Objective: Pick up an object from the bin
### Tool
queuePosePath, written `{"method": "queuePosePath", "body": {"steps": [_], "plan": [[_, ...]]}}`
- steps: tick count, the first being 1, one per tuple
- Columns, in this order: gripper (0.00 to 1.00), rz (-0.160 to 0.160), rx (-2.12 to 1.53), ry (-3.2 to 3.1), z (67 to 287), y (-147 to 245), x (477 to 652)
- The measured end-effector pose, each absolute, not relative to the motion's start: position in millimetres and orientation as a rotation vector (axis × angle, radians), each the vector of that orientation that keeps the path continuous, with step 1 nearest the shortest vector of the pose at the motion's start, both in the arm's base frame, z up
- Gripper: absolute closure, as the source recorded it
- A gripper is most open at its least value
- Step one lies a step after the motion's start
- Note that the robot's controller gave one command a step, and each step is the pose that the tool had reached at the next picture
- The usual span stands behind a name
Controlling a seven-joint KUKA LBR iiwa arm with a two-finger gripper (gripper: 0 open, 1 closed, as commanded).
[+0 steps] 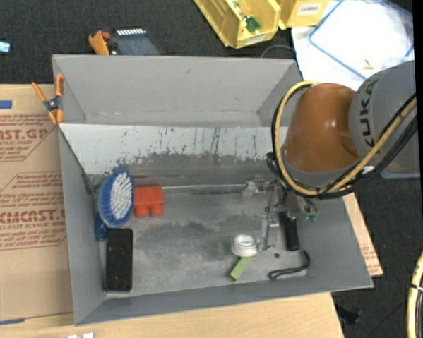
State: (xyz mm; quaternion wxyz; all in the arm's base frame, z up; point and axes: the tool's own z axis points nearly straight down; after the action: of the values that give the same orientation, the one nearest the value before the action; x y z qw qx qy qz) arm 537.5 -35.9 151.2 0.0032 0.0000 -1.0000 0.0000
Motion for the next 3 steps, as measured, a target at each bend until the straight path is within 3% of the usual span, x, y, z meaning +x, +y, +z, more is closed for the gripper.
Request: {"method": "queuePosePath", "body": {"steps": [1,2,3], "plan": [[0.00,0.001,0.001,-3.143,155.9,-35.8,539.1],[0.00,0.002,0.321,-3.131,101.6,-17.1,504.8],[0.00,0.001,0.578,-3.088,105.5,-6.9,491.5]]}}
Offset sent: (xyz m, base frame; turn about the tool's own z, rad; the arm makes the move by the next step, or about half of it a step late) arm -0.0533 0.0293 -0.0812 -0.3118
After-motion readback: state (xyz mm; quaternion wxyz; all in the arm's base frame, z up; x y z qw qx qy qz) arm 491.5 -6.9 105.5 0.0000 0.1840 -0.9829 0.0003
